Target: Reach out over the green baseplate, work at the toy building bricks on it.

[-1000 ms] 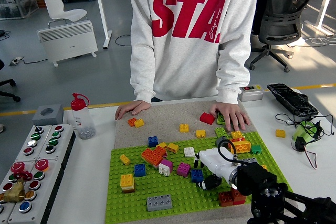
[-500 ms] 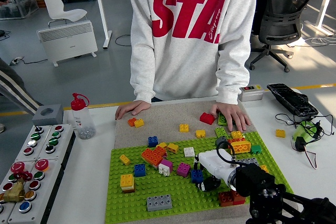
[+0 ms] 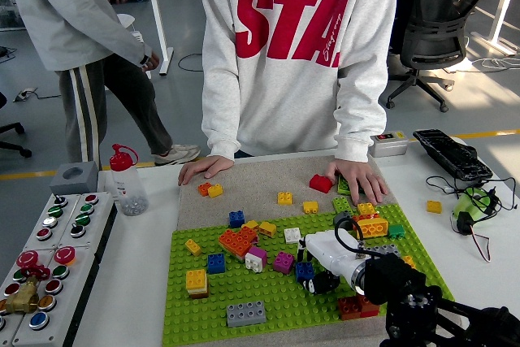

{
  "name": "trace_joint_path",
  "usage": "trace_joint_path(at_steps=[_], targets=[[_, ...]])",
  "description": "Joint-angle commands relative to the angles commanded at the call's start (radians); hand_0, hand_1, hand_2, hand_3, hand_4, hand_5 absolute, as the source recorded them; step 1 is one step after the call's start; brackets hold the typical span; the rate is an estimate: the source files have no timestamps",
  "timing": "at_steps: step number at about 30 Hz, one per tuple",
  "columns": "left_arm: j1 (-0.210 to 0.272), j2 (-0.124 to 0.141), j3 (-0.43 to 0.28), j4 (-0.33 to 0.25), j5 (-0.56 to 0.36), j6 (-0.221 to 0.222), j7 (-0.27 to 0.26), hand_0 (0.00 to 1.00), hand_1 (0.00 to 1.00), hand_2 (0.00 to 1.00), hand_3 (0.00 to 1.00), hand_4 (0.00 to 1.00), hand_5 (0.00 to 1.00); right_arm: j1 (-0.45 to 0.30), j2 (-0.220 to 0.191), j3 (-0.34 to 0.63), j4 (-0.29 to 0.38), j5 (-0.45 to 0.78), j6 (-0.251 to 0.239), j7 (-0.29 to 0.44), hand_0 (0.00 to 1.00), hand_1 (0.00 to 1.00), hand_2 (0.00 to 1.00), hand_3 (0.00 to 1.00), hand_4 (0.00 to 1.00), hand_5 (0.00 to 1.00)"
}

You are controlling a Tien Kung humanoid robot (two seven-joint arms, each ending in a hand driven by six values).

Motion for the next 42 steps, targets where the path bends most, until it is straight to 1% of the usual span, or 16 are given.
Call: trace_joint_path(at_steps=[8, 19, 20, 22, 25, 26, 30, 33, 36, 38, 42], targets=[[0.001, 0.0, 0.001, 0.0, 0.0, 0.0, 0.0, 0.69, 0.698, 0.68, 0.623, 0.364, 0.998, -0.001, 0.0, -0.004, -0.007, 0.002, -0.004, 0.008, 0.067, 0.241, 0.523, 0.514, 0.703, 0.235], [0.006, -0.001, 0.0, 0.0, 0.003, -0.001, 0.002, 0.69, 0.698, 0.68, 0.623, 0.365, 0.998, -0.005, -0.003, -0.006, -0.002, -0.001, -0.02, 0.023, 0.061, 0.241, 0.52, 0.508, 0.688, 0.222], [0.006, -0.001, 0.0, 0.0, 0.003, -0.001, 0.002, 0.69, 0.699, 0.68, 0.623, 0.365, 0.998, -0.005, -0.004, -0.006, -0.001, -0.001, -0.023, 0.024, 0.053, 0.235, 0.512, 0.5, 0.661, 0.2], [0.007, -0.001, -0.001, 0.0, 0.004, -0.001, 0.002, 0.69, 0.699, 0.68, 0.623, 0.365, 0.998, -0.006, -0.005, -0.007, 0.001, 0.0, -0.027, 0.027, 0.053, 0.235, 0.512, 0.5, 0.661, 0.2], [0.009, -0.001, -0.001, 0.0, 0.004, -0.001, 0.002, 0.69, 0.699, 0.68, 0.623, 0.365, 0.998, -0.008, -0.007, -0.006, 0.004, 0.0, -0.033, 0.03, 0.053, 0.235, 0.512, 0.5, 0.661, 0.2], [0.009, -0.001, -0.001, 0.0, 0.004, -0.001, 0.002, 0.69, 0.699, 0.679, 0.623, 0.364, 0.998, -0.009, -0.008, -0.005, 0.006, -0.001, -0.034, 0.031, 0.05, 0.225, 0.509, 0.496, 0.647, 0.189], [0.01, 0.0, -0.001, 0.0, 0.003, -0.001, 0.001, 0.69, 0.699, 0.679, 0.623, 0.364, 0.998, -0.012, -0.018, 0.001, 0.026, -0.004, -0.04, 0.033, 0.05, 0.225, 0.509, 0.496, 0.647, 0.189], [0.009, 0.001, 0.0, 0.0, 0.001, -0.002, 0.001, 0.69, 0.699, 0.68, 0.623, 0.364, 0.998, -0.014, -0.031, 0.009, 0.05, -0.008, -0.039, 0.031, 0.05, 0.225, 0.509, 0.496, 0.646, 0.189], [0.007, 0.002, 0.0, 0.0, 0.0, -0.002, 0.0, 0.69, 0.699, 0.68, 0.623, 0.364, 0.998, -0.019, -0.057, 0.019, 0.089, -0.013, -0.034, 0.025, 0.05, 0.225, 0.509, 0.496, 0.646, 0.189], [0.005, 0.002, -0.001, 0.0, -0.002, -0.001, -0.001, 0.69, 0.699, 0.68, 0.624, 0.364, 0.998, -0.023, -0.081, 0.025, 0.123, -0.017, -0.029, 0.018, 0.048, 0.225, 0.514, 0.5, 0.635, 0.18], [0.003, 0.004, -0.003, 0.0, -0.003, 0.0, -0.003, 0.69, 0.699, 0.68, 0.624, 0.364, 0.998, -0.037, -0.144, 0.031, 0.199, -0.028, -0.01, -0.005, 0.048, 0.225, 0.514, 0.5, 0.635, 0.18]])
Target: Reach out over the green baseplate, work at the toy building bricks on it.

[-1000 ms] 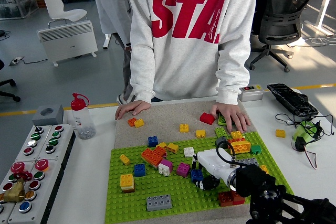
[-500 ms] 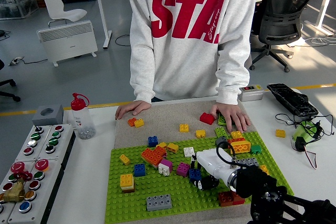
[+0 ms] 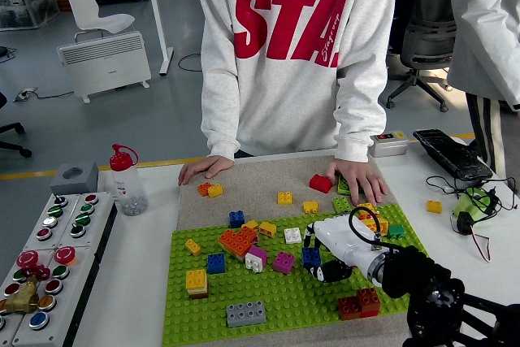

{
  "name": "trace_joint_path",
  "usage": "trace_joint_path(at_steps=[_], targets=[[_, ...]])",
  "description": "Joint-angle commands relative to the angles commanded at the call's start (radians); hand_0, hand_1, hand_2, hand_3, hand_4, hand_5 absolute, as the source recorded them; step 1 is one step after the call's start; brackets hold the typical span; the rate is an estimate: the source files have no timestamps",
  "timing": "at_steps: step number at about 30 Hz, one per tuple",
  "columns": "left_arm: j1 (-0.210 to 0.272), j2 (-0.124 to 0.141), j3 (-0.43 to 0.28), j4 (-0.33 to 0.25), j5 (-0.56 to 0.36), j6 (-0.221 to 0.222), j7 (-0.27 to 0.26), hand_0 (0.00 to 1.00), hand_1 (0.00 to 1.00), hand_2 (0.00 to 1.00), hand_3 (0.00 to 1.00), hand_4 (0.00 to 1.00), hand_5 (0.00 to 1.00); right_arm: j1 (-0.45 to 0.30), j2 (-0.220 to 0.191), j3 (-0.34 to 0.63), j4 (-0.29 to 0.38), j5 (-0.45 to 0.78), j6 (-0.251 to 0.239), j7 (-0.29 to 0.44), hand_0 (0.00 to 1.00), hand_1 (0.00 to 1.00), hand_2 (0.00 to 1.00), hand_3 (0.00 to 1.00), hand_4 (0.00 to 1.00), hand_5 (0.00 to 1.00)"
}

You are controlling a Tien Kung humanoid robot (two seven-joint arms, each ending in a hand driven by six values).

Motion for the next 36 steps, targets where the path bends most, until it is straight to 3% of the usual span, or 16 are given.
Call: trace_joint_path(at_steps=[7, 14, 23, 36], targets=[[-0.001, 0.001, -0.006, 0.0, 0.005, 0.001, 0.0, 0.69, 0.699, 0.679, 0.623, 0.364, 0.998, -0.041, -0.111, 0.005, 0.137, -0.011, 0.045, -0.047, 0.047, 0.225, 0.515, 0.501, 0.63, 0.176], [0.001, 0.001, -0.012, 0.0, 0.008, 0.002, 0.0, 0.69, 0.698, 0.679, 0.623, 0.363, 0.998, -0.102, -0.177, 0.045, 0.247, -0.024, 0.072, -0.089, 0.045, 0.226, 0.513, 0.5, 0.624, 0.176], [0.002, 0.0, -0.016, 0.0, 0.013, 0.004, 0.001, 0.69, 0.699, 0.679, 0.623, 0.362, 0.998, -0.138, -0.208, 0.043, 0.314, -0.029, 0.077, -0.111, 0.045, 0.226, 0.513, 0.501, 0.623, 0.178], [0.004, -0.002, -0.018, 0.0, 0.016, 0.004, 0.001, 0.689, 0.698, 0.679, 0.623, 0.361, 0.998, -0.14, -0.2, -0.015, 0.338, -0.031, 0.07, -0.121, 0.044, 0.227, 0.511, 0.501, 0.621, 0.189]])
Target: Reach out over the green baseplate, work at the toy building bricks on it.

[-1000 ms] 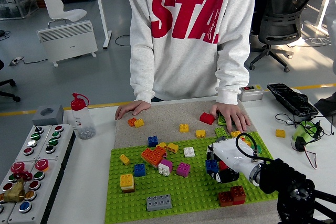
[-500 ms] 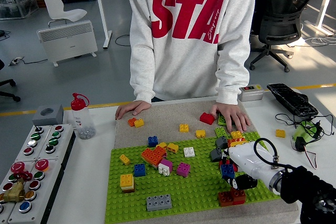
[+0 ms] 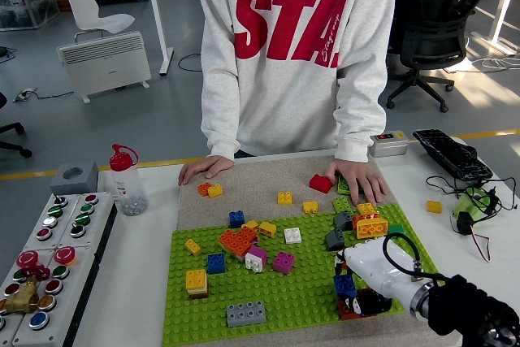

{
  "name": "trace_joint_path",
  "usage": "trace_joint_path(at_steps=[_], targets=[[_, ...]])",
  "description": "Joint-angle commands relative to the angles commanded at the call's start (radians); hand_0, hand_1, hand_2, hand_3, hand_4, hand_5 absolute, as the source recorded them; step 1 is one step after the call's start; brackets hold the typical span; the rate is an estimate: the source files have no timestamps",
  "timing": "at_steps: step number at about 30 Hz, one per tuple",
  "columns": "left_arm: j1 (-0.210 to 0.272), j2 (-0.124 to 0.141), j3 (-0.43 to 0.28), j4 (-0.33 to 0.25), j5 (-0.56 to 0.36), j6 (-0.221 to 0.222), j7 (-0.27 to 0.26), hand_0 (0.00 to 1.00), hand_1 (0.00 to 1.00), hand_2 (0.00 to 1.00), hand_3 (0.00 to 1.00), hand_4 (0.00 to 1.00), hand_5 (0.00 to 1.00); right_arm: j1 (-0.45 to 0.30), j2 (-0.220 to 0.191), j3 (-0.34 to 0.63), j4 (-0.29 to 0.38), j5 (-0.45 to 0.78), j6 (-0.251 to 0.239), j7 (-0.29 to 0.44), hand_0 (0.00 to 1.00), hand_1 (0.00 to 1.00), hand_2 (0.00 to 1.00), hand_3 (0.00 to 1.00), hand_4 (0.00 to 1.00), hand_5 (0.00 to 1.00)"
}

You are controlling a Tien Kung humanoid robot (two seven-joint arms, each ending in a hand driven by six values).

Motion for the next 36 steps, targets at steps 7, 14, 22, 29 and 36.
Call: trace_joint_path(at_steps=[7, 14, 22, 29, 36], targets=[[0.0, -0.001, 0.0, 0.0, 0.001, 0.0, 0.001, 0.689, 0.698, 0.68, 0.623, 0.36, 0.998, 0.004, 0.003, -0.023, 0.0, -0.005, -0.006, -0.002, 0.044, 0.228, 0.511, 0.501, 0.62, 0.194], [0.001, -0.001, 0.001, 0.0, 0.002, 0.0, 0.001, 0.689, 0.699, 0.68, 0.623, 0.36, 0.998, 0.014, 0.006, -0.05, -0.009, -0.007, -0.008, -0.007, 0.043, 0.229, 0.511, 0.502, 0.618, 0.197], [0.002, -0.001, 0.001, 0.0, 0.004, 0.0, 0.002, 0.689, 0.699, 0.68, 0.623, 0.359, 0.998, 0.014, 0.012, -0.059, -0.024, -0.006, -0.011, -0.01, 0.044, 0.227, 0.511, 0.501, 0.618, 0.198], [0.004, -0.002, 0.001, 0.0, 0.006, -0.001, 0.003, 0.689, 0.699, 0.682, 0.623, 0.359, 0.998, 0.012, 0.013, -0.061, -0.035, -0.009, -0.013, -0.009, 0.043, 0.227, 0.511, 0.501, 0.618, 0.199], [0.007, -0.003, 0.001, 0.0, 0.007, -0.001, 0.004, 0.689, 0.699, 0.683, 0.624, 0.359, 0.998, 0.013, 0.003, -0.065, -0.032, -0.01, -0.014, -0.005, 0.042, 0.227, 0.511, 0.501, 0.62, 0.2]])
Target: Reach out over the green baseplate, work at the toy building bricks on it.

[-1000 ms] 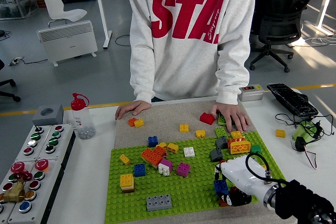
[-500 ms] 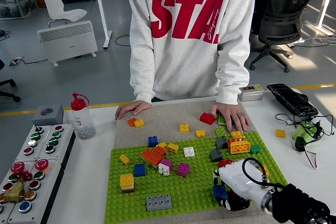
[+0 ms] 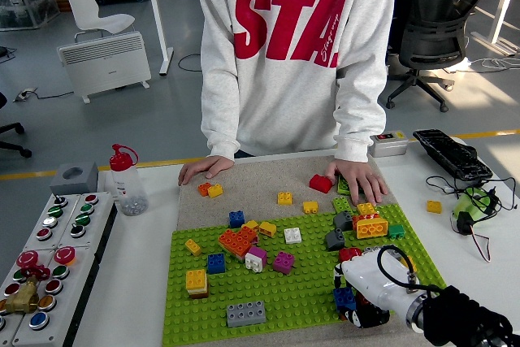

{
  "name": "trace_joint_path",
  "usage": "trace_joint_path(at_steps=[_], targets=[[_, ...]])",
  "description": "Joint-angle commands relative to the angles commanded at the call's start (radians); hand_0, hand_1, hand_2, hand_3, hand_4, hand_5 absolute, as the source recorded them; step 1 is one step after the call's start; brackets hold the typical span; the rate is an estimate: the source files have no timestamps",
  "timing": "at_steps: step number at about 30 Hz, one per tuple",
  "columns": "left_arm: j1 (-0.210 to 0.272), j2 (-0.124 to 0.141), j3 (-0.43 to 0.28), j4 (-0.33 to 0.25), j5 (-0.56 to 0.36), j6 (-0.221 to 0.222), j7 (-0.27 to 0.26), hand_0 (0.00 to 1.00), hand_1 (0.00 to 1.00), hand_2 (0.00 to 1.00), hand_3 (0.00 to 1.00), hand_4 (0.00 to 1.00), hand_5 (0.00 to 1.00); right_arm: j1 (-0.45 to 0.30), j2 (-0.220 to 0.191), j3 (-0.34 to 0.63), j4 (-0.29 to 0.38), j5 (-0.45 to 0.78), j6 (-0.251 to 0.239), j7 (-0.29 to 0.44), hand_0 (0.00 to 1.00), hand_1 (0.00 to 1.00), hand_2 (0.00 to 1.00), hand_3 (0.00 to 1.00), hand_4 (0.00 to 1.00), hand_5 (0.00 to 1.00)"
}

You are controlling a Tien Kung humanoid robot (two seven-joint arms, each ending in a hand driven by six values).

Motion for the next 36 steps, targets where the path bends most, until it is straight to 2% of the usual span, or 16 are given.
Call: trace_joint_path(at_steps=[18, 36], targets=[[-0.004, 0.0, 0.006, 0.0, -0.009, 0.0, -0.002, 0.689, 0.699, 0.683, 0.624, 0.358, 0.998, 0.003, -0.026, -0.001, -0.002, 0.0, 0.001, 0.015, 0.044, 0.227, 0.512, 0.501, 0.622, 0.204], [-0.005, 0.0, 0.006, 0.0, -0.009, 0.001, -0.002, 0.689, 0.699, 0.684, 0.623, 0.358, 0.998, 0.006, -0.031, -0.009, -0.004, 0.006, 0.014, 0.021, 0.044, 0.233, 0.513, 0.502, 0.624, 0.203]])
